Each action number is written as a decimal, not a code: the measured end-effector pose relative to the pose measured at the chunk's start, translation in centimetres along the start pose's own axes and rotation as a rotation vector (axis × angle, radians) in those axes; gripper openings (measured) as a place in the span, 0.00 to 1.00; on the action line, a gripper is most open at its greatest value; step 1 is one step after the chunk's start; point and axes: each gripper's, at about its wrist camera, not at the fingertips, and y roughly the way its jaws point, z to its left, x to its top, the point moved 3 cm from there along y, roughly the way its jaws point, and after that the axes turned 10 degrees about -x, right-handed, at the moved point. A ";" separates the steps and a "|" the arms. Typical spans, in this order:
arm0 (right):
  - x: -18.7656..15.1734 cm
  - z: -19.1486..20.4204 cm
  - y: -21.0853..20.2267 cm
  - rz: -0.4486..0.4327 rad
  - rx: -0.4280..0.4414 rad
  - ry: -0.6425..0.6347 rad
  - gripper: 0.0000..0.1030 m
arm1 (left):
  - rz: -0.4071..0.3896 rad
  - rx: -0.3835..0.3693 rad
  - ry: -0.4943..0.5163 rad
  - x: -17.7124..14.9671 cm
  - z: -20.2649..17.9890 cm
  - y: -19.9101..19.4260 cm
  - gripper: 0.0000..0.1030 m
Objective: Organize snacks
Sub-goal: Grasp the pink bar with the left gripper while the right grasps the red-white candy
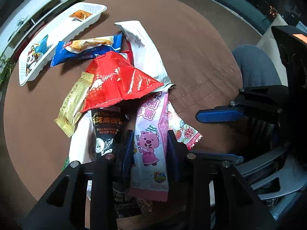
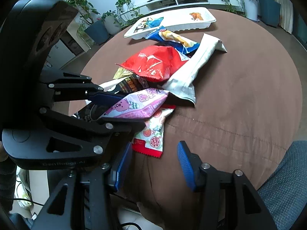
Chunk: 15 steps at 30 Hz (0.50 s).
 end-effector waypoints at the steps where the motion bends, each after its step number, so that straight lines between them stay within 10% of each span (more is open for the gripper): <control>1: 0.1 0.1 0.1 0.001 -0.004 -0.001 0.52 | -0.011 0.001 -0.002 -0.1 0.1 -0.1 0.26; 15: 1.3 2.1 1.2 -0.014 -0.063 -0.061 0.52 | -0.153 -0.061 -0.114 -2.3 2.2 -2.1 0.22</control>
